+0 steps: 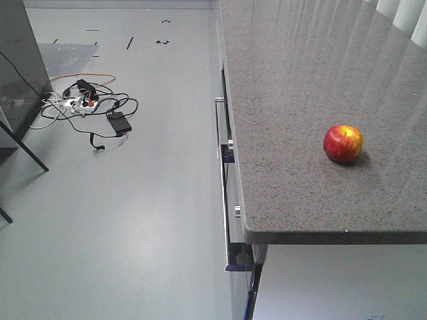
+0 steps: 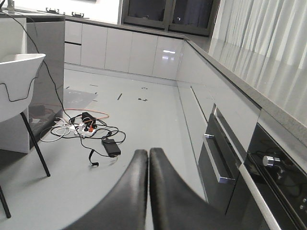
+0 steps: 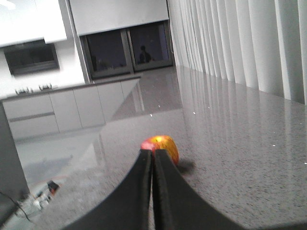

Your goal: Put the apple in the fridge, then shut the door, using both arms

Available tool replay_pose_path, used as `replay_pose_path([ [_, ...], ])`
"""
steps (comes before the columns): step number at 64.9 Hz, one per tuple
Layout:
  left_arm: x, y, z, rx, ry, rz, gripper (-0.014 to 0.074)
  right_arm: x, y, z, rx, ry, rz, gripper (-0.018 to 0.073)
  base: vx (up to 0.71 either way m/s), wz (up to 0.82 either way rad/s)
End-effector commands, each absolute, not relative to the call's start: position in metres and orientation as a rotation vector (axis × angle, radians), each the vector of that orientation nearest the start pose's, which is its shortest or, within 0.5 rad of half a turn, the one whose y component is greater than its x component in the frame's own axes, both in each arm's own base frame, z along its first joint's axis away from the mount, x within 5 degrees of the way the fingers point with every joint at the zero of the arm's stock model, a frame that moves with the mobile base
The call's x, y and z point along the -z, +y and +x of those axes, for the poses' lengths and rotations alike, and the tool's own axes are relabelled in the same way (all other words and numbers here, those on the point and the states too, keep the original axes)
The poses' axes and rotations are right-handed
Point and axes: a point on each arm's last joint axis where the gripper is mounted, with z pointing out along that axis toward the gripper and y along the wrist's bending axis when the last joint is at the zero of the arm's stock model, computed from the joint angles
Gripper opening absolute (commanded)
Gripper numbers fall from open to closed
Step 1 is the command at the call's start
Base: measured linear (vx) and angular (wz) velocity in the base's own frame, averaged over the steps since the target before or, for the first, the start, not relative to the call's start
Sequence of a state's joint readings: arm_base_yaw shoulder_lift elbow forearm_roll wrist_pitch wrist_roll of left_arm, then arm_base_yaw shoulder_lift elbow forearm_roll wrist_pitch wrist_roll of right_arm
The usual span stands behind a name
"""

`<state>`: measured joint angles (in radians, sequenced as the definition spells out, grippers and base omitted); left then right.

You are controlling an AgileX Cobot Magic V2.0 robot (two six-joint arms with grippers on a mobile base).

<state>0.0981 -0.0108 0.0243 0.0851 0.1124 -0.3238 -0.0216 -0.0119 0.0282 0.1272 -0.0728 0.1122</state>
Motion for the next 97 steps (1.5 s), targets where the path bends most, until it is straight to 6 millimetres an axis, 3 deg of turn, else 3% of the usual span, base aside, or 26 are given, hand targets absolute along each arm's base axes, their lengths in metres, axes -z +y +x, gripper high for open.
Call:
replay_pose_path([
  [1, -0.209, 0.006, 0.054, 0.121, 1.477, -0.264, -0.0007, -0.221, -0.004, 0.053, -0.224, 1.310, 0.248, -0.0003, 0.00, 0.00],
  [8, -0.209, 0.006, 0.054, 0.121, 1.477, -0.264, -0.0007, -0.232, -0.002, 0.051, -0.227, 1.370, 0.230, 0.0008, 0.00, 0.00],
  [19, -0.209, 0.006, 0.054, 0.121, 1.477, -0.264, -0.0007, -0.278, 0.001, 0.037, -0.166, 1.361, 0.135, 0.0098, 0.00, 0.00],
  [24, -0.209, 0.006, 0.054, 0.121, 1.477, -0.264, -0.0007, -0.308, 0.002, 0.028, -0.110, 1.331, 0.074, 0.0202, 0.00, 0.00],
  [35, -0.209, 0.006, 0.054, 0.121, 1.477, -0.264, -0.0007, -0.347, 0.004, 0.032, -0.078, 1.390, 0.030, 0.0494, 0.00, 0.00],
  [39, -0.209, 0.006, 0.054, 0.121, 1.477, -0.264, -0.0007, -0.353, 0.003, 0.038, -0.052, 1.408, 0.013, 0.0584, 0.00, 0.00],
  [45, -0.209, 0.006, 0.054, 0.121, 1.477, -0.264, -0.0007, -0.357, 0.002, 0.045, -0.034, 1.397, 0.007, 0.0650, 0.00, 0.00],
  [57, -0.209, 0.006, 0.054, 0.121, 1.477, -0.264, -0.0007, -0.365, 0.002, 0.058, -0.040, 1.415, 0.015, 0.0658, 0.00, 0.00],
  [68, -0.209, 0.006, 0.054, 0.121, 1.477, -0.264, -0.0007, -0.394, 0.002, 0.093, -0.031, 1.546, -0.010, 0.0653, 0.00, 0.00],
  [81, -0.209, 0.006, 0.054, 0.121, 1.477, -0.264, -0.0007, -0.433, 0.002, 0.163, -0.026, 1.694, -0.039, 0.0646, 0.00, 0.00],
  [90, -0.209, 0.006, 0.054, 0.121, 1.477, -0.264, -0.0007, -0.442, 0.002, 0.220, -0.004, 1.817, -0.093, 0.0640, 0.00, 0.00],
  [97, -0.209, 0.006, 0.054, 0.121, 1.477, -0.264, -0.0007, -0.433, 0.001, 0.263, -0.008, 1.885, -0.098, 0.0635, 0.00, 0.00],
])
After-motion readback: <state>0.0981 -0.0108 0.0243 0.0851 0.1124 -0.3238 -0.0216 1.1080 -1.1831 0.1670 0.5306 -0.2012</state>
